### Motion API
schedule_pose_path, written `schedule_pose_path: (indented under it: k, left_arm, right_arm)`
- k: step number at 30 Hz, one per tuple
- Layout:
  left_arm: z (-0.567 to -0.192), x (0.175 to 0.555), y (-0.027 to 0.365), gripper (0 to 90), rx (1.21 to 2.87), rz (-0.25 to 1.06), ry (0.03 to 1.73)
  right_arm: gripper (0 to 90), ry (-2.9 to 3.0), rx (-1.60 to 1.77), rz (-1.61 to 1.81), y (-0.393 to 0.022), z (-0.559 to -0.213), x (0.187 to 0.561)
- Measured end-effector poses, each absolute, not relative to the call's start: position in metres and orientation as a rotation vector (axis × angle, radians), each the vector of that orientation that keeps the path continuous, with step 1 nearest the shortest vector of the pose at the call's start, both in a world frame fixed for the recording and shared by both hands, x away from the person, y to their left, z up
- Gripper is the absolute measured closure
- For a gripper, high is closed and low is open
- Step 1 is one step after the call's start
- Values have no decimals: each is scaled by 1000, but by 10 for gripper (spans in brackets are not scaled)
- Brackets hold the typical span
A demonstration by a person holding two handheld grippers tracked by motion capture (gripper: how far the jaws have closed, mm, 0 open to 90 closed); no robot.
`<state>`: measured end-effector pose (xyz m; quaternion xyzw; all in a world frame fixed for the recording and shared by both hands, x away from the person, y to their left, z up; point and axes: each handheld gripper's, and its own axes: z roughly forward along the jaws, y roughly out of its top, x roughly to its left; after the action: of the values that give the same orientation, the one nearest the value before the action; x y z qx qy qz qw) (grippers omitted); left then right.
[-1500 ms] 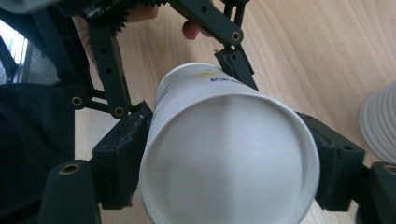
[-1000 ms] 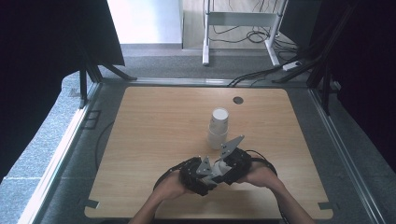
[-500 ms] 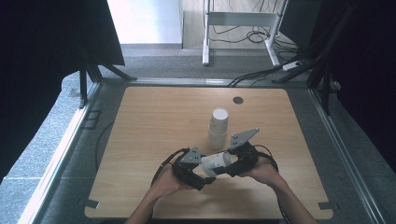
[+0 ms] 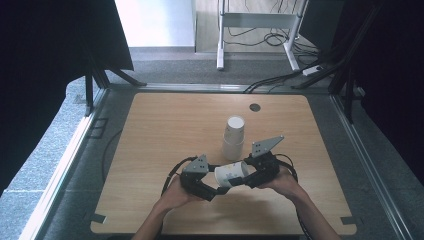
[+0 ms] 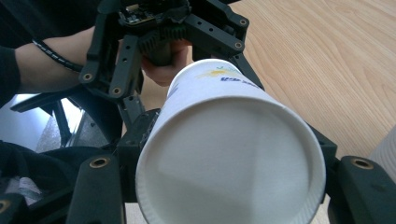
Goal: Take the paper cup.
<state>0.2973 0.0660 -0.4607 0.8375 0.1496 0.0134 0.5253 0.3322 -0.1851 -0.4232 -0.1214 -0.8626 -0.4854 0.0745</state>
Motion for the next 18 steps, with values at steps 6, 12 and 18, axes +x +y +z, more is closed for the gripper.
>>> schedule_pose_path:
  k: [6, 12, 18]
  left_arm:
    - [-462, 298, 69, 279, 1980, 16, 344]
    - [-463, 298, 70, 326, 1976, -5, 333]
    - [-464, 299, 70, 363, 1979, 1, 344]
  right_arm:
    - [370, -2579, -342, -1457, -184, -423, 331]
    - [367, -2568, -330, -1441, -186, -423, 332]
    - [357, -2556, -349, -1442, -186, -426, 335]
